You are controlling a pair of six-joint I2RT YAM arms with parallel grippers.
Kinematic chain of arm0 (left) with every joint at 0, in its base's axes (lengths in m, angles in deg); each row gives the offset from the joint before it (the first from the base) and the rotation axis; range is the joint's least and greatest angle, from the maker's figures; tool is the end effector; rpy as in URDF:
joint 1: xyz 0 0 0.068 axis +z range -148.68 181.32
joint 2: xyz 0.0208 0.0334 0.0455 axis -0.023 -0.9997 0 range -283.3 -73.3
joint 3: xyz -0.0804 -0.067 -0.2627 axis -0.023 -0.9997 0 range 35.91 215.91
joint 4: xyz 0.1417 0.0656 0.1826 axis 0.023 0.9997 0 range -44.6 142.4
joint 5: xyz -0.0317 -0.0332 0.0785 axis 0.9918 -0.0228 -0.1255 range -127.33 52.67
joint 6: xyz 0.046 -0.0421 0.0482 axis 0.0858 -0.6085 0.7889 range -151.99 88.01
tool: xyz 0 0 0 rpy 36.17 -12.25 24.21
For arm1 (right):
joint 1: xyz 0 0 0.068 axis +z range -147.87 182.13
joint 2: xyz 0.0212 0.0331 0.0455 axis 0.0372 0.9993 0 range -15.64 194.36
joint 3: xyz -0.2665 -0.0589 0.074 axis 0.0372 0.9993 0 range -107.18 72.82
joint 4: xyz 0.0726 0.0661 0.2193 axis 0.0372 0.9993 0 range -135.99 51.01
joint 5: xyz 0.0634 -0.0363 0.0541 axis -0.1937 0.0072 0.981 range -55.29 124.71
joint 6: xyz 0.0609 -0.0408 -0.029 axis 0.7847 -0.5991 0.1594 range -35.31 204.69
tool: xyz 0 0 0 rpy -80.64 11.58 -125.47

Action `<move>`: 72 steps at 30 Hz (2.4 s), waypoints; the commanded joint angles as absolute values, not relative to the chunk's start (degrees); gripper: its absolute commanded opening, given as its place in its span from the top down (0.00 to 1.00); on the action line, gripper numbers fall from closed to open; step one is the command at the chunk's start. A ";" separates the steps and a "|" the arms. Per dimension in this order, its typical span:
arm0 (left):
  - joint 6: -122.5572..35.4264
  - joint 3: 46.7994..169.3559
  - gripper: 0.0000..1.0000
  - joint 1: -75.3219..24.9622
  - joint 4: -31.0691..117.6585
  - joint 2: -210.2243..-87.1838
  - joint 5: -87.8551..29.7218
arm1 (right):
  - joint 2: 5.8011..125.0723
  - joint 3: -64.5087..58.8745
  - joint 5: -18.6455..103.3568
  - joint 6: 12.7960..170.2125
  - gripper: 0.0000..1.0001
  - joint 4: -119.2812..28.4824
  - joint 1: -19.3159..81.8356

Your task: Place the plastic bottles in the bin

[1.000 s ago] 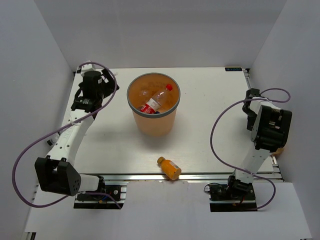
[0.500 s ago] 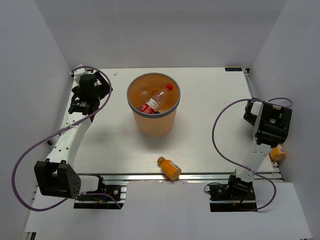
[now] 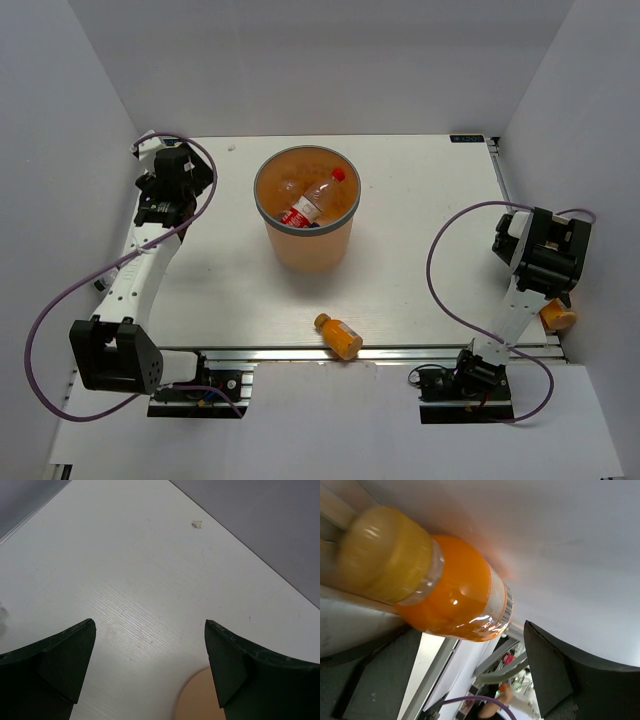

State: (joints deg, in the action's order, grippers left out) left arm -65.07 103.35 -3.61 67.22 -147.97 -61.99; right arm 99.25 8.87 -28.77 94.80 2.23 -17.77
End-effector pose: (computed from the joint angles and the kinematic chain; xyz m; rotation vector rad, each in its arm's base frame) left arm 0.2953 0.0028 0.3438 -0.7403 1.8879 0.0302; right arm 0.2666 -0.1609 0.1247 -0.5249 -2.4349 1.5163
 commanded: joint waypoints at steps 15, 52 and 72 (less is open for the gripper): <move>-66.97 103.59 0.02 -2.90 65.97 -143.70 -67.74 | 98.27 6.90 -18.63 102.00 0.83 -0.73 -22.83; -68.02 104.64 0.02 -1.67 62.27 -147.13 -75.29 | 100.72 12.08 -21.35 91.99 0.11 -23.75 -26.17; -67.93 103.50 0.02 -0.61 60.34 -145.81 -76.79 | 87.02 16.31 -12.31 92.24 0.83 -30.36 -26.00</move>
